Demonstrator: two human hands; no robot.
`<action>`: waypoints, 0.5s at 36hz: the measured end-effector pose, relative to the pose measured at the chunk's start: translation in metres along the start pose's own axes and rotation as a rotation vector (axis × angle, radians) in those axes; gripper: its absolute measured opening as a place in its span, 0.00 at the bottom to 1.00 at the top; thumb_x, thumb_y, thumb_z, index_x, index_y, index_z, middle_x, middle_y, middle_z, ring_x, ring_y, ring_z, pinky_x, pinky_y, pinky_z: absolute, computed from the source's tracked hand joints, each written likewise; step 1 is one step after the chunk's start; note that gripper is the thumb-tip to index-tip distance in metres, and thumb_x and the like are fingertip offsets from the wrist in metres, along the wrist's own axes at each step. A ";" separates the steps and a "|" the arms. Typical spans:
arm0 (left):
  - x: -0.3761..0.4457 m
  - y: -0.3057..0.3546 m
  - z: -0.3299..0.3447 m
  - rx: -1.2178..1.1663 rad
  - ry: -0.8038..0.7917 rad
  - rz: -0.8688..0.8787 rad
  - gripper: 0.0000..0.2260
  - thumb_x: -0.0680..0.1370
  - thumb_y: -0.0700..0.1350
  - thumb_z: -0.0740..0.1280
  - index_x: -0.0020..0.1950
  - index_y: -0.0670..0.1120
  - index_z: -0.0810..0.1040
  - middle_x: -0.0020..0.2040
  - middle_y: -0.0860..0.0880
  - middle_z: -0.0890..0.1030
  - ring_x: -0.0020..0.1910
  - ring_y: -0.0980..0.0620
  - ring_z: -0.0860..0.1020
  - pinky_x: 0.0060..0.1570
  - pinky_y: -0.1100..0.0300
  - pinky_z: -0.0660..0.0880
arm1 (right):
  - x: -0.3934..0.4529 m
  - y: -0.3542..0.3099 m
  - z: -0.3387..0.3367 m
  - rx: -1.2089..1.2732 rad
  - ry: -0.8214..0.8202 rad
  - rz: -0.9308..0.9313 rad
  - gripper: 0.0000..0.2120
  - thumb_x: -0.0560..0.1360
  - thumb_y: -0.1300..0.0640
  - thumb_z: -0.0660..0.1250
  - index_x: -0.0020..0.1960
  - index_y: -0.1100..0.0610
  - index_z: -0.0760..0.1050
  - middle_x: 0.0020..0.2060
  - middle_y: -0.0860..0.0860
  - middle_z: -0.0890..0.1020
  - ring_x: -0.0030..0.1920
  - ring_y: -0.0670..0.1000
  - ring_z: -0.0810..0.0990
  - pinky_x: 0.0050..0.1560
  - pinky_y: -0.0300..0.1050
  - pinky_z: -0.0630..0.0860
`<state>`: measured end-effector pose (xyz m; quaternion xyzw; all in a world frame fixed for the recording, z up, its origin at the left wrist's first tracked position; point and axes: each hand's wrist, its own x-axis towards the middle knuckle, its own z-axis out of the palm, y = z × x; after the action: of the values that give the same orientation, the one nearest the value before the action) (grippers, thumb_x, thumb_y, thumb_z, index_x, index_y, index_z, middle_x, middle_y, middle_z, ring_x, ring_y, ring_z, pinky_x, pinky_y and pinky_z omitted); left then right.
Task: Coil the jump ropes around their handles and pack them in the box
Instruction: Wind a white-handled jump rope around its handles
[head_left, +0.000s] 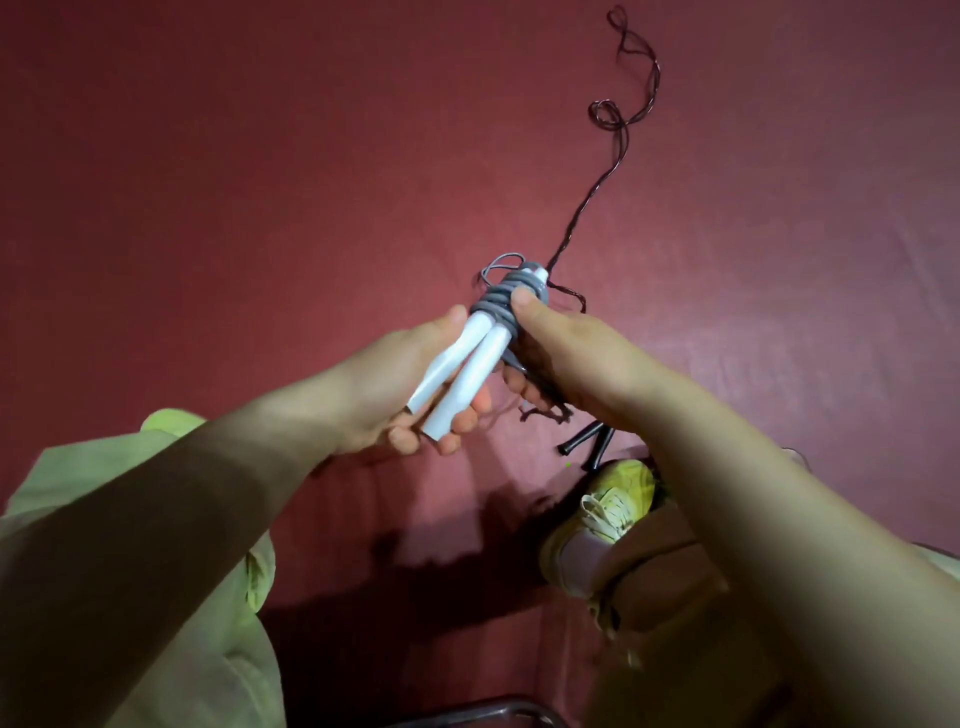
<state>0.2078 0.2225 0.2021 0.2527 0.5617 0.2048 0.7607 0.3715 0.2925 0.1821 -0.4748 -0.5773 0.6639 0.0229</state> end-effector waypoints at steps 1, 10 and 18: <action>0.001 0.000 0.000 0.028 0.028 0.003 0.30 0.80 0.63 0.47 0.42 0.39 0.75 0.27 0.45 0.74 0.24 0.48 0.72 0.17 0.69 0.56 | 0.000 -0.001 -0.001 -0.038 0.004 0.008 0.36 0.77 0.34 0.51 0.46 0.68 0.77 0.30 0.55 0.75 0.26 0.51 0.70 0.26 0.41 0.65; 0.002 0.002 -0.002 0.203 0.142 0.010 0.30 0.80 0.63 0.47 0.43 0.41 0.77 0.28 0.48 0.78 0.27 0.49 0.76 0.21 0.65 0.59 | 0.000 -0.011 0.004 -0.145 0.127 0.098 0.27 0.78 0.34 0.52 0.29 0.52 0.64 0.20 0.44 0.62 0.22 0.47 0.59 0.29 0.42 0.58; 0.009 -0.003 -0.003 0.421 0.259 0.036 0.27 0.80 0.63 0.49 0.44 0.44 0.78 0.31 0.49 0.81 0.30 0.49 0.79 0.26 0.64 0.66 | -0.002 -0.005 0.007 -0.121 0.120 0.100 0.27 0.80 0.37 0.50 0.36 0.56 0.73 0.26 0.49 0.68 0.27 0.49 0.65 0.29 0.40 0.63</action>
<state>0.2079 0.2258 0.1926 0.3870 0.6802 0.1275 0.6093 0.3653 0.2876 0.1870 -0.5427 -0.5894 0.5984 -0.0044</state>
